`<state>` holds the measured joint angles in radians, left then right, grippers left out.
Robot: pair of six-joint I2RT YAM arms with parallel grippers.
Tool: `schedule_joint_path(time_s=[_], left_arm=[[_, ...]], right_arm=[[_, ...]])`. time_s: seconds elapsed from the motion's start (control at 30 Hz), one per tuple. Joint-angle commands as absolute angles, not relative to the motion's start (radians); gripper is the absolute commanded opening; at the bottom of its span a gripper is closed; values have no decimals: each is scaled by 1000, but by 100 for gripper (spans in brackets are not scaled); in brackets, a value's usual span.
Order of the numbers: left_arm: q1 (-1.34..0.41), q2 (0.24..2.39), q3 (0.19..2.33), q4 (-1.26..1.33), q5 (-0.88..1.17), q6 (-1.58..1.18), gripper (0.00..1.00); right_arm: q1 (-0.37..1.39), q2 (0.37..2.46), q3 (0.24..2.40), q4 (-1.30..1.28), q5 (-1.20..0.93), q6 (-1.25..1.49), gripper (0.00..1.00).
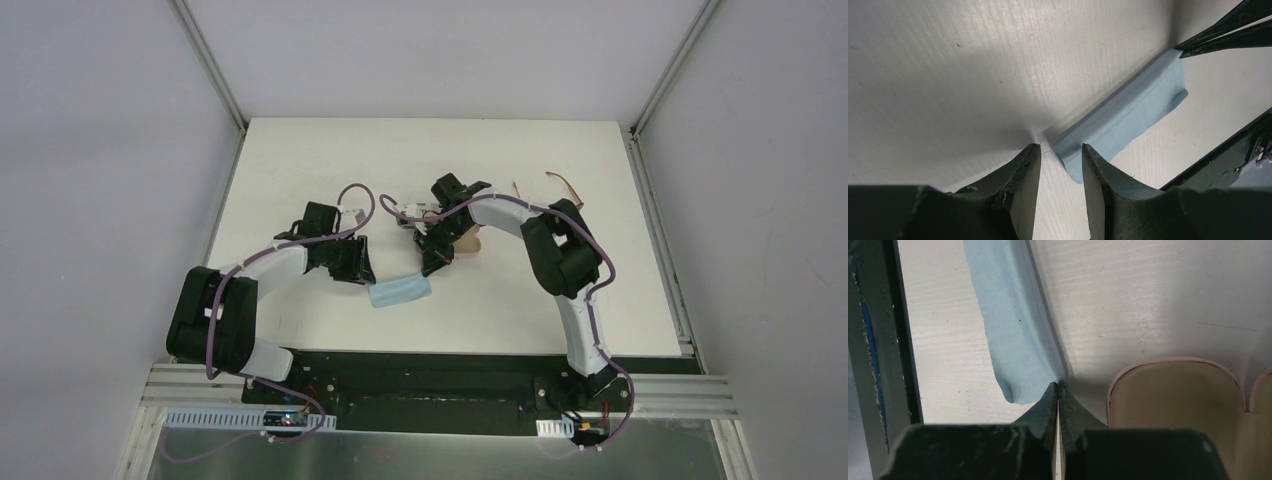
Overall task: Organize the sunglasses
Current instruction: Pick up the glasses cleaning cloth from the center of the board.
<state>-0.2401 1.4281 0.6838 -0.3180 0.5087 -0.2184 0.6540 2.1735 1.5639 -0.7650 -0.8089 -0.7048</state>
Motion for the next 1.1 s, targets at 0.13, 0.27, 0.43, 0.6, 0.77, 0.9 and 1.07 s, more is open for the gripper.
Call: schedule_joint_path(time_s=[0.13,0.27,0.43,0.6,0.77,0.9,1.07], left_arm=[[-227,1443,698,-302,538,-181,34],[-227,1459,705,-303,532,-175,29],[-227,1489,721,-307,541,-169,24],[-227,1505,726,-305,547,-167,16],[-227,1516,729,-303,557,-166,8],[-227,1503,726,-289,566,-168,0],[-227,1466,720,-264,564,-180,0]], right_arm=[[649,2175,1557,-776,-834,-711,0],[648,2176,1557,-775,-837,-711,0],[648,2178,1557,-775,-838,-711,0],[648,2179,1558,-776,-840,-711,0],[647,2181,1559,-776,-843,-709,0],[644,2179,1560,-775,-855,-699,0],[635,2154,1554,-776,-850,-661,0]])
